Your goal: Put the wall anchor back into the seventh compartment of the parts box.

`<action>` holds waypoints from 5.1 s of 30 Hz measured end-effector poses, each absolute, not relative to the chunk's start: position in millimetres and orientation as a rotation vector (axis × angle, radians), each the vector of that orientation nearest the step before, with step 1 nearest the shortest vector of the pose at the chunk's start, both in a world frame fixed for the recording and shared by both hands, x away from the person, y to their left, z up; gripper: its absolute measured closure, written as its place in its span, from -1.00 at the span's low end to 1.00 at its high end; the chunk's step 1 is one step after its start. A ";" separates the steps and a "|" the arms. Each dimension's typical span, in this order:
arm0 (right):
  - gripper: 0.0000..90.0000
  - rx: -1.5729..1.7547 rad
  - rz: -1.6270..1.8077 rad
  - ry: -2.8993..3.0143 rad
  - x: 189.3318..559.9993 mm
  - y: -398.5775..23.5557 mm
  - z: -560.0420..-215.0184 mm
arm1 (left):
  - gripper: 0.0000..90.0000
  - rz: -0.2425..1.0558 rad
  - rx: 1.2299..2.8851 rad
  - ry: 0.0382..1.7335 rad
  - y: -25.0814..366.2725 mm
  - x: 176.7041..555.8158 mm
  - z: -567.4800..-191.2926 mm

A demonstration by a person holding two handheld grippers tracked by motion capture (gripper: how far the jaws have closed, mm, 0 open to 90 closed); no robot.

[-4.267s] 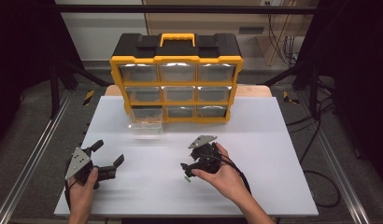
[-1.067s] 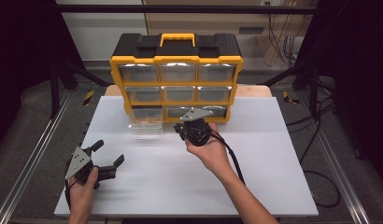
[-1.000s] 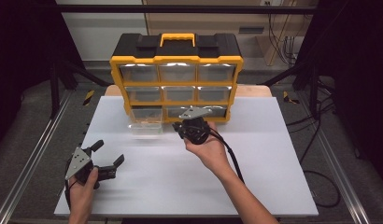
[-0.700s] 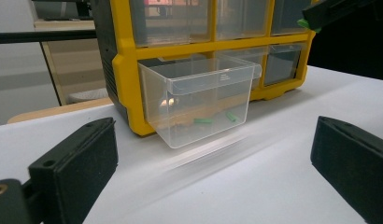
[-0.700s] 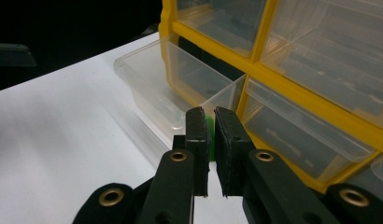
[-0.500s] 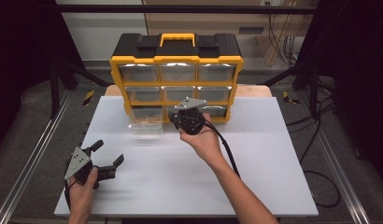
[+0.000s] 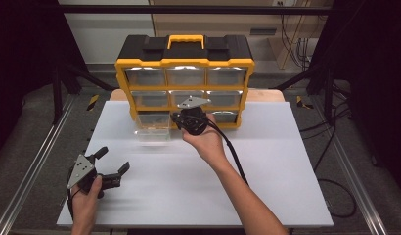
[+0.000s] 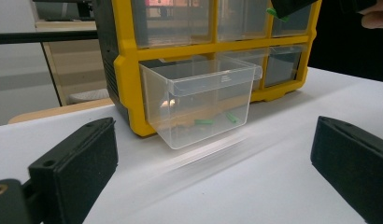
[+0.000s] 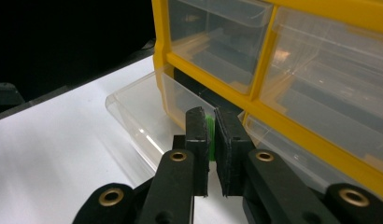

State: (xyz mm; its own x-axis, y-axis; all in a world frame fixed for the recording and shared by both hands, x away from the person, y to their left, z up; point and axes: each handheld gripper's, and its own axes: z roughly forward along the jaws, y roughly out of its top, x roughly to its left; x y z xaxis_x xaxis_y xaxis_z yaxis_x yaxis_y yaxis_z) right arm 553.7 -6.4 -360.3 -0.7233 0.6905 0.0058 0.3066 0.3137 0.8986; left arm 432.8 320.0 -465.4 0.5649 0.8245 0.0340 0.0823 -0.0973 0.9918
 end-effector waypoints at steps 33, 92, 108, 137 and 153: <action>0.88 0.925 1.387 2.256 582.6 41.9 -381.6 | -0.98 0.748 1.553 0.795 321.6 433.0 -465.1; -0.85 0.898 1.513 1.983 494.1 -99.9 -377.2 | -0.99 0.743 1.584 0.787 317.1 431.3 -466.2; -0.88 0.992 1.499 1.871 465.9 -159.1 -394.4 | -0.99 0.748 1.590 0.788 317.4 429.8 -466.4; -0.88 1.065 1.429 1.782 428.8 -218.7 -406.6 | -0.99 0.755 1.598 0.782 315.8 427.7 -466.5; -0.88 1.123 1.425 1.745 412.4 -238.9 -429.7 | -0.99 0.745 1.618 0.765 311.4 426.2 -466.8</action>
State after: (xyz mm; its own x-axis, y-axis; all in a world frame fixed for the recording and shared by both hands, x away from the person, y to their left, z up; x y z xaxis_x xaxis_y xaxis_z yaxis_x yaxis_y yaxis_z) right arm 412.4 -238.9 -429.7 -0.4507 0.8912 0.0519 0.2289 0.0592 0.9716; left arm 426.2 311.4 -466.8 0.5875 0.8063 0.0683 0.0888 -0.1482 0.9850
